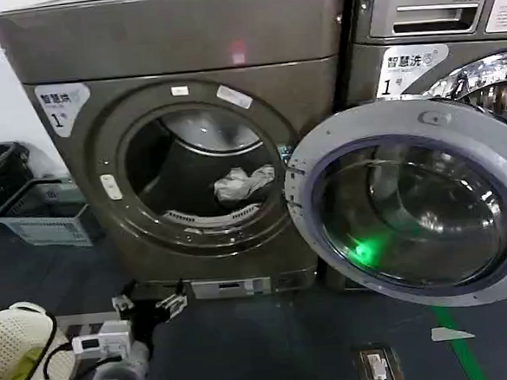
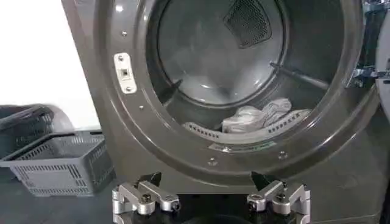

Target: Grasp the clothes from the dryer.

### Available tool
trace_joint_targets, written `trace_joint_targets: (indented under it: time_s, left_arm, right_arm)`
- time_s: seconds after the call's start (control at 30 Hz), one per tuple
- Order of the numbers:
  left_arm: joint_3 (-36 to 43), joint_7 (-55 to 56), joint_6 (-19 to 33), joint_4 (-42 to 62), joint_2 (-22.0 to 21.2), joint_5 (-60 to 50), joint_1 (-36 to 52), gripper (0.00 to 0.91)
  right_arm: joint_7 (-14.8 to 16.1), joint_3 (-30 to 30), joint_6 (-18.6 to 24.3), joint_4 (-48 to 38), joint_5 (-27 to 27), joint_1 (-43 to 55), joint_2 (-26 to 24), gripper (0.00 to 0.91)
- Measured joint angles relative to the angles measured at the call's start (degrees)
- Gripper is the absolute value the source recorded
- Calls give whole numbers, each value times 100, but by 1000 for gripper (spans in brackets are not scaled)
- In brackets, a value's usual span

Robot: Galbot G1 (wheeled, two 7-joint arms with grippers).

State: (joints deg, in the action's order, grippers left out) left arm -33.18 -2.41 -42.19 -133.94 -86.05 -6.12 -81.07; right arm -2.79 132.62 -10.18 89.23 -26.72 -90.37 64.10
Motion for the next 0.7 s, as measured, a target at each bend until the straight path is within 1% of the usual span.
trace_joint_targets:
  time_s: [0.2, 0.43, 0.7]
  left_arm:
    - [-2, 3, 0, 2, 24, 14, -7, 907]
    - [24, 3, -1, 76, 56, 18, 42, 907]
    - [67, 11, 0, 152, 80, 19, 95, 907]
  right_arm:
    - [-154, -14, 108, 1, -188, 40, 28, 907]
    - [-214, -4, 242, 1, -375, 28, 44, 907]
    - [-241, -5, 287, 3, -470, 23, 53, 907]
